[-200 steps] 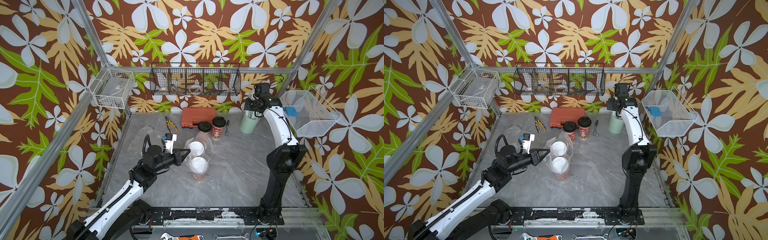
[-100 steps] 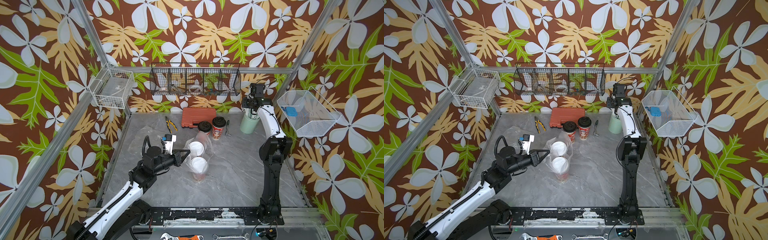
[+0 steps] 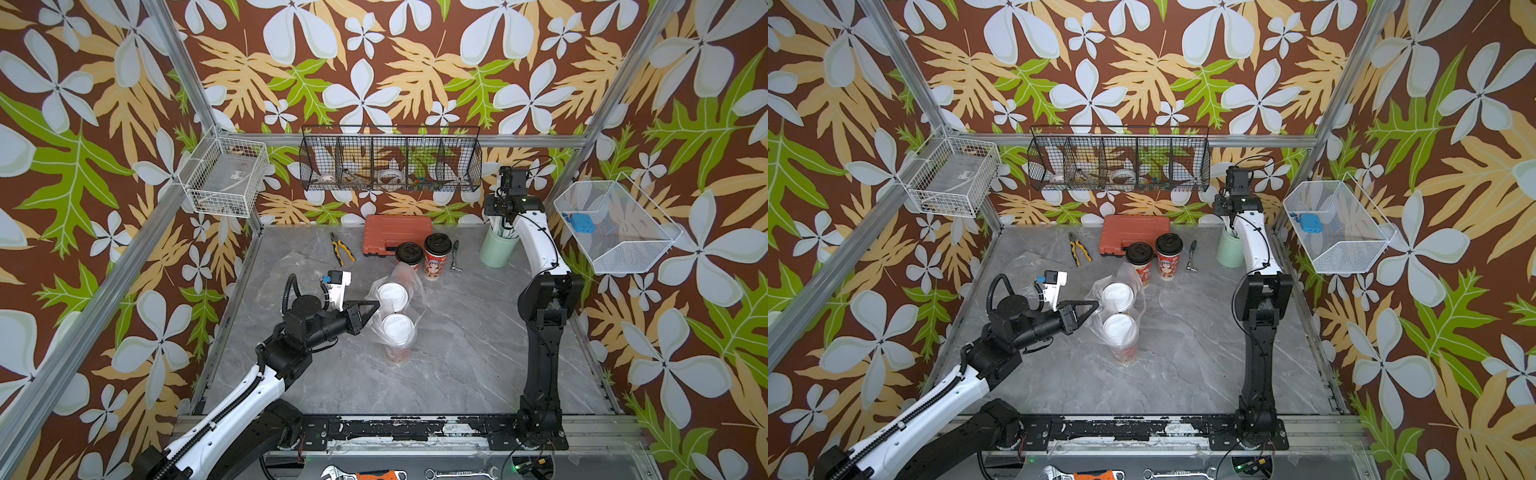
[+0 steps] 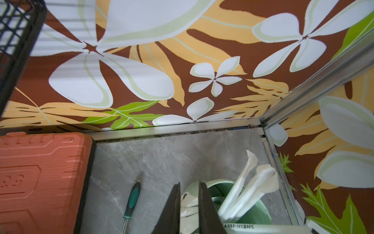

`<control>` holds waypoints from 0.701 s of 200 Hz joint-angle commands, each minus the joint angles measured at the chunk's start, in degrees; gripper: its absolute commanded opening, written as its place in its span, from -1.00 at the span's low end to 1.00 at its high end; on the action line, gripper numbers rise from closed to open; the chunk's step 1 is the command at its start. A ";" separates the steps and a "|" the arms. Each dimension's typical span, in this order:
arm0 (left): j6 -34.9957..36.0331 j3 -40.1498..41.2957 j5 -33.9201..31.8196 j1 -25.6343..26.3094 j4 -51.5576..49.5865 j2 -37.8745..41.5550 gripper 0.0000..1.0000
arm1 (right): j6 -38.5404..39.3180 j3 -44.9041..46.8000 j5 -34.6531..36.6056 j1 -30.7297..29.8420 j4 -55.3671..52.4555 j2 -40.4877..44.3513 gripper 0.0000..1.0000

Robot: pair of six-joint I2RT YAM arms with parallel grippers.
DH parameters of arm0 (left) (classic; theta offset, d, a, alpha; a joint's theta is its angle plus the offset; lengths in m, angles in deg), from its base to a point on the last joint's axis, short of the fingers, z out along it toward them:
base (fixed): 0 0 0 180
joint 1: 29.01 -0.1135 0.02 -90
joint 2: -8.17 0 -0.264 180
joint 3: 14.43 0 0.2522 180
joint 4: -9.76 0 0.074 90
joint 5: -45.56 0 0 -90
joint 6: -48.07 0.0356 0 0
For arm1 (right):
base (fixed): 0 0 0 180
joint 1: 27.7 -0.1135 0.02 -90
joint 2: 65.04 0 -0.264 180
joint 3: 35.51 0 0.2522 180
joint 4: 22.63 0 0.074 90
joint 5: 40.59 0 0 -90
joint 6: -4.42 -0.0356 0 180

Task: Pack milk tea into plastic carrier bags
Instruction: Pick up the straw from the container.

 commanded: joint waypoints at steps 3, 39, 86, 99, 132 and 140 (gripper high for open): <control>-0.23 0.08 -0.16 -0.01 1.36 0.13 -1.00 | 0.50 0.24 1.63 0.12 0.33 0.08 -0.64; -0.14 0.04 -0.16 -0.01 1.36 0.13 -1.00 | 0.58 1.91 2.93 0.07 0.83 1.90 -0.90; -0.22 0.17 -0.27 -0.01 1.53 0.13 -1.00 | -0.19 3.03 6.46 0.10 1.79 7.84 -1.00; -0.22 0.17 -0.28 -0.03 1.71 0.13 -1.00 | -0.28 3.37 6.95 0.10 2.24 9.62 -1.00; -0.19 0.26 -0.25 -0.04 1.75 0.13 -1.00 | -1.10 3.29 7.54 0.14 1.55 13.62 -1.00; -0.14 0.21 -0.23 -0.01 1.75 0.07 -1.00 | -1.56 3.20 7.46 0.06 1.03 14.81 -1.00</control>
